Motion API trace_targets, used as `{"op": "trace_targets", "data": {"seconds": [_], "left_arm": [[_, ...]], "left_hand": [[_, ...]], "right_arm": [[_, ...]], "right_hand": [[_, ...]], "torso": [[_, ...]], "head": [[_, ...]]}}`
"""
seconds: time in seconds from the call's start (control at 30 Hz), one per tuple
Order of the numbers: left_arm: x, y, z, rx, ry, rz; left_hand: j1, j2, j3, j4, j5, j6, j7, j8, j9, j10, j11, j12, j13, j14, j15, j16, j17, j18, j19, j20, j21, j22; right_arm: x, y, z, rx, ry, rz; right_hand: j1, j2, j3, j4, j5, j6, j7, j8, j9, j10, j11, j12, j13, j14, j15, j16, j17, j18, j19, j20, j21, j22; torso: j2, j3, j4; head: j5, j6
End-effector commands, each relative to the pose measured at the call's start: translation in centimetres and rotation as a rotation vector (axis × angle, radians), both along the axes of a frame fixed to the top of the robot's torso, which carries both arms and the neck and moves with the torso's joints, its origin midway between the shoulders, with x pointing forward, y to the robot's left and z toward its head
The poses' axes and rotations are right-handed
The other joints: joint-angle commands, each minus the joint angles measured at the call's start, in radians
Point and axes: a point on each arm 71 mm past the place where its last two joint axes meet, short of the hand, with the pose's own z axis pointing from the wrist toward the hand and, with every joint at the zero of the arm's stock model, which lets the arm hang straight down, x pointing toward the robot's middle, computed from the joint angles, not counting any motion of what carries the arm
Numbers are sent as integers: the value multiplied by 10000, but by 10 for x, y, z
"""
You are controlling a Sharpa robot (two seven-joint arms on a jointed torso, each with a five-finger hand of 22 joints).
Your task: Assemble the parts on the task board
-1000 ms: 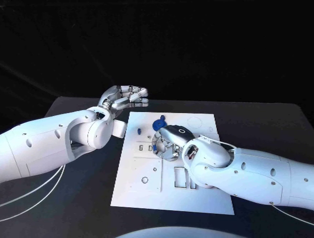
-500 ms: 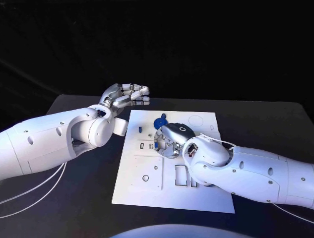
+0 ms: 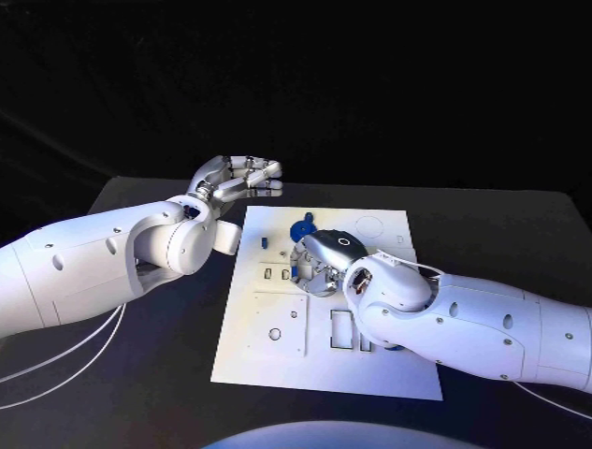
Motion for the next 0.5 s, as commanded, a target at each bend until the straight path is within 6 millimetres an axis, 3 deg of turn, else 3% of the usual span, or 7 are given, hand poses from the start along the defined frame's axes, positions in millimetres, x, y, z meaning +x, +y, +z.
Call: {"op": "trace_targets", "data": {"seconds": [0.03, 0.5], "left_arm": [[-1, -2, 1, -76, -48, -181], [0, -1, 1, -63, -47, -153]], "left_hand": [[-9, 99, -70, -9, -50, -30, 124, -15, 10, -13, -31, 1, 13, -45, 20, -51, 10, 121, 47, 5, -61, -9], [-9, 99, -70, -9, -50, -30, 124, -15, 10, -13, -31, 1, 13, -45, 20, -51, 10, 121, 47, 5, -61, -9]], "right_arm": [[0, -2, -5, -332, 108, -83], [-1, 0, -4, -217, 98, -30]], "right_hand": [[-123, -82, -43, 32, -25, -73, 44, -93, -33, 222, -10, -71, 1592, 1042, -33, 40, 2635, -139, 310, -54, -70, 1899], [-403, -377, -225, 80, -248, -620, 266, -482, -171, 66, 182, -227, 1426, 1042, 126, 40, 2635, -121, 267, 74, -169, 1863]], "torso": [[-1, 2, -1], [-2, 4, 5]], "head": [[2, -6], [-4, 0]]}}
